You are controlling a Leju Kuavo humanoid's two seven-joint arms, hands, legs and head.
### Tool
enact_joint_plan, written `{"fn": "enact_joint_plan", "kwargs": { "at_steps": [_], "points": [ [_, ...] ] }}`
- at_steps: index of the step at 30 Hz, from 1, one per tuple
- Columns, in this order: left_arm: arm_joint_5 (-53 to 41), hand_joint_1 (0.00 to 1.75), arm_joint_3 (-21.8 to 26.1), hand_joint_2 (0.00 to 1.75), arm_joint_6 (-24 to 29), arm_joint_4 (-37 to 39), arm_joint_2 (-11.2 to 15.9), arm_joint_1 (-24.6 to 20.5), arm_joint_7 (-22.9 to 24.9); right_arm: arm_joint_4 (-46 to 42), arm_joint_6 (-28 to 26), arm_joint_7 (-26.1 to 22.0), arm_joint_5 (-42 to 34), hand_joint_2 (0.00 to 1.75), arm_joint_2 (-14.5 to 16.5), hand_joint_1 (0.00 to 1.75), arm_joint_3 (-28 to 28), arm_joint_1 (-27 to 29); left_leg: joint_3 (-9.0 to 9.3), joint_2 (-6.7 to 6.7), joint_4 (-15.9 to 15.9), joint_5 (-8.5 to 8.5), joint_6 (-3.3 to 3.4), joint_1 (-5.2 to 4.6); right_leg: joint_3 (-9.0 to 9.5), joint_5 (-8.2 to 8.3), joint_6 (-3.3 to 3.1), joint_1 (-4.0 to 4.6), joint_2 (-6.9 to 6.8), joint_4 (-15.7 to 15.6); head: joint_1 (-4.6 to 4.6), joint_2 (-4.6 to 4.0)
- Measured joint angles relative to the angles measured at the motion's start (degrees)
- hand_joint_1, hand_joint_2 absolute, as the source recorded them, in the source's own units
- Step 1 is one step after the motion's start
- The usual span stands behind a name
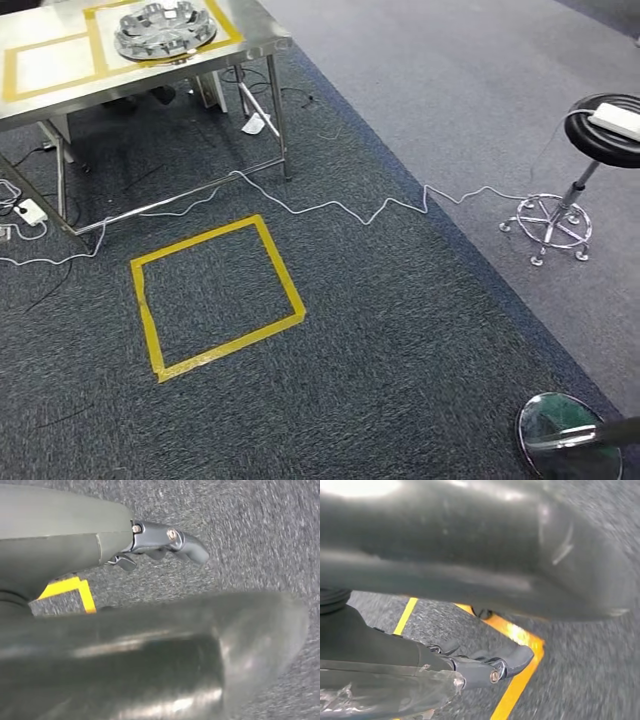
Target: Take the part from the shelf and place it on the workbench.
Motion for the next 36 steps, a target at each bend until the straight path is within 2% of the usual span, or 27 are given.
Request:
{"fn": "enact_joint_plan", "kwargs": {
  "at_steps": [2,3,4,5,6,8,10,11,12,14,16,17,18,19,20,21,23,24,25,27,29,31,32,33,34,35,36],
  "points": [
    [0.01,0.0,0.08,0.0,1.11,-0.08,0.09,0.26,-0.01,-0.01,-0.8,0.0,-2.66,0.0,0.01,0.0,-0.04,-0.05,-4.1,-1.26,8.06,-3.57,0.03,-0.03,-0.56,0.29,-0.36,0.13,1.19,0.0,-0.16,0.0],
    [0.04,0.0,0.15,0.0,1.78,-0.14,0.16,0.41,-0.02,-0.01,-1.13,0.0,-3.73,0.0,0.01,0.0,-0.07,0.04,-5.48,-1.45,10.54,-4.0,0.14,-0.06,-0.74,0.41,-0.41,0.22,1.85,0.01,-0.18,0.0],
    [0.05,0.0,0.24,0.0,2.32,-0.21,0.22,0.53,-0.04,0.0,-1.36,0.0,-4.49,0.0,0.01,0.0,-0.1,0.14,-5.84,-1.58,10.9,-3.2,0.32,-0.08,-0.82,0.52,-0.38,0.29,2.54,0.01,-0.2,0.0],
    [0.04,0.0,0.33,0.0,2.77,-0.3,0.29,0.62,-0.1,0.01,-1.52,0.0,-4.97,0.0,0.01,0.0,-0.14,0.21,-5.13,-1.8,9.1,-1.41,0.55,-0.1,-0.85,0.64,-0.3,0.34,3.25,0.01,-0.19,0.0],
    [0.0,0.0,0.39,0.0,3.32,-0.42,0.34,0.66,-0.27,0.01,-1.64,-0.02,-5.43,0.0,0.01,0.0,-0.16,0.23,-3.57,-2.41,5.65,0.89,0.85,-0.11,-0.85,0.76,-0.16,0.36,3.94,0.01,-0.2,0.0],
    [-0.14,0.0,0.44,0.0,5.06,-0.68,0.43,0.65,-1.02,0.02,-1.88,-0.19,-6.73,0.0,0.01,0.0,-0.19,0.13,-0.33,-4.57,-1.67,4.1,1.33,-0.06,-1.09,0.97,0.22,0.54,5.19,0.24,-0.22,0.0],
    [-0.29,0.0,0.44,0.0,6.66,-0.87,0.56,0.6,-1.87,0.02,-2.09,-0.56,-8.24,0.0,0.0,0.0,-0.2,0.12,0.84,-5.64,-4.76,4.66,1.66,-0.1,-1.62,1.22,0.75,0.62,6.2,0.44,-0.26,0.0],
    [-0.39,0.0,0.44,0.0,7.06,-0.93,0.65,0.58,-2.13,0.02,-2.19,-0.75,-8.76,0.0,-0.01,0.0,-0.22,0.24,0.86,-5.22,-4.98,4.66,1.91,-0.09,-1.97,1.38,1.08,0.54,6.67,0.43,-0.27,0.0],
    [-0.49,0.0,0.44,0.0,7.2,-0.97,0.71,0.55,-2.28,0.02,-2.26,-0.91,-9.07,0.0,-0.07,0.0,-0.25,0.43,0.8,-4.71,-5.0,4.84,2.26,-0.09,-2.2,1.42,1.4,0.44,6.64,0.48,-0.29,0.0],
    [-0.68,0.0,0.44,0.0,7.48,-1.06,0.8,0.59,-2.41,0.04,-2.36,-1.04,-9.41,0.0,-0.18,0.0,-0.27,0.62,0.8,-3.62,-5.14,5.17,3.0,0.04,-3.38,-0.16,2.05,0.39,4.65,2.67,0.13,0.0],
    [-0.77,0.0,0.45,0.0,7.94,-1.21,0.92,0.84,-2.45,0.06,-2.39,-1.09,-9.67,0.0,-0.22,0.0,-0.27,0.4,0.74,-2.32,-5.17,5.22,3.37,0.02,-6.39,-4.23,2.66,0.27,1.94,9.57,0.61,0.0],
    [-0.78,0.0,0.46,0.0,8.22,-1.28,0.97,0.96,-2.43,0.06,-2.44,-1.1,-9.83,0.0,-0.22,0.0,-0.27,0.29,0.72,-1.6,-5.16,5.21,3.44,-0.02,-8.14,-6.14,2.95,0.14,1.34,13.58,0.68,0.0],
    [-0.78,0.0,0.5,0.0,8.51,-1.35,1.02,1.03,-2.37,0.06,-2.55,-1.11,-10.0,0.0,-0.25,0.0,-0.27,0.25,0.71,-0.92,-5.16,5.18,3.43,-0.03,-9.31,-7.17,3.18,0.03,1.09,16.42,0.68,0.0],
    [-0.75,0.0,0.57,0.0,8.79,-1.39,1.05,1.04,-2.29,0.06,-2.72,-1.11,-10.16,0.0,-0.3,0.0,-0.28,0.3,0.73,-0.32,-5.15,5.14,3.38,-0.02,-9.42,-7.07,3.33,-0.05,0.93,17.13,0.68,0.0],
    [-0.73,0.0,0.66,0.0,9.05,-1.42,1.07,1.02,-2.2,0.06,-2.89,-1.11,-10.32,0.0,-0.35,0.0,-0.28,0.36,0.81,0.25,-5.14,5.07,3.28,0.0,-8.31,-5.93,3.4,-0.13,0.68,15.41,0.69,0.0],
    [-0.7,0.0,0.75,0.0,9.27,-1.43,1.08,1.0,-2.13,0.06,-3.08,-1.11,-10.49,0.0,-0.42,0.0,-0.29,0.39,0.97,0.8,-5.12,4.95,3.1,0.03,-6.16,-4.15,3.42,-0.17,0.05,11.75,0.69,0.0],
    [-0.68,0.0,0.9,0.0,9.5,-1.51,1.25,1.01,-2.04,0.07,-3.33,-1.11,-10.79,0.0,-0.5,0.0,-0.29,0.25,1.33,1.81,-5.0,4.59,2.53,-0.18,-1.72,-1.36,3.1,-0.11,-2.31,3.94,0.77,0.0],
    [-0.67,0.0,0.94,0.0,9.54,-1.56,1.38,1.01,-1.98,0.08,-3.44,-1.11,-10.95,0.0,-0.51,0.0,-0.29,0.16,1.46,2.26,-4.94,4.45,2.19,-0.35,-0.53,-0.75,2.78,-0.05,-3.05,1.78,0.68,0.0],
    [-0.66,0.0,0.97,0.0,9.57,-1.62,1.54,0.98,-1.84,0.08,-3.52,-1.11,-11.1,0.0,-0.52,0.0,-0.29,0.09,1.53,2.69,-4.9,4.36,1.85,-0.49,-0.25,-0.65,2.38,0.05,-3.23,1.06,0.61,0.0],
    [-0.62,0.0,1.01,0.0,9.75,-1.71,1.72,0.81,-1.35,0.08,-3.63,-1.15,-11.58,0.0,-0.58,0.0,-0.29,0.18,1.66,3.51,-4.96,4.23,1.18,-0.45,-0.62,-0.45,1.5,0.12,-1.95,1.08,0.37,0.0],
    [-0.31,0.0,1.16,0.0,10.07,-1.77,1.74,0.69,-0.73,0.08,-3.67,-1.27,-12.39,0.0,-0.67,0.0,-0.29,0.29,1.05,2.07,-3.36,2.73,0.57,-0.22,-0.78,-0.14,0.74,0.0,-0.82,0.85,0.21,0.0],
    [0.65,0.0,1.75,0.0,10.24,-1.79,1.8,0.72,-0.24,0.08,-3.69,-1.58,-13.6,0.0,-0.83,0.0,-0.29,0.19,-1.81,-0.57,2.87,-0.98,0.27,-0.09,-0.96,0.08,0.23,-0.08,0.38,0.71,-0.02,0.0],
    [1.18,0.0,2.18,0.0,10.25,-1.82,1.89,0.76,-0.09,0.08,-3.72,-1.76,-14.23,0.0,-0.96,0.0,-0.29,0.13,-3.82,-1.26,6.97,-2.85,0.24,-0.08,-1.09,0.13,0.08,-0.05,1.04,0.72,-0.08,0.0],
    [1.73,0.0,2.61,0.0,10.21,-1.85,2.0,0.81,0.0,0.07,-3.74,-1.93,-14.79,0.0,-1.1,0.0,-0.29,0.14,-5.53,-1.55,10.28,-3.91,0.23,-0.08,-1.17,0.17,0.01,-0.03,1.75,0.72,-0.09,0.0],
    [2.34,0.0,3.04,0.0,9.98,-1.88,2.08,0.83,-0.03,0.07,-3.78,-2.06,-15.35,0.0,-1.22,0.0,-0.29,0.2,-6.43,-1.66,11.78,-3.77,0.26,-0.07,-1.2,0.21,0.0,-0.01,2.48,0.73,-0.1,0.0],
    [3.22,0.0,3.5,0.0,9.44,-1.92,2.17,0.81,-0.21,0.06,-3.83,-2.21,-16.06,0.0,-1.33,0.0,-0.29,0.27,-6.3,-1.74,11.05,-2.44,0.32,-0.04,-1.19,0.27,0.06,-0.03,3.26,0.74,-0.11,0.0],
    [4.53,0.0,4.03,0.0,8.57,-1.96,2.25,0.75,-0.54,0.07,-3.9,-2.4,-16.98,0.0,-1.43,0.0,-0.29,0.32,-5.17,-2.0,8.32,-0.29,0.4,0.02,-1.16,0.34,0.18,-0.07,4.04,0.75,-0.13,0.0]
  ]
}}
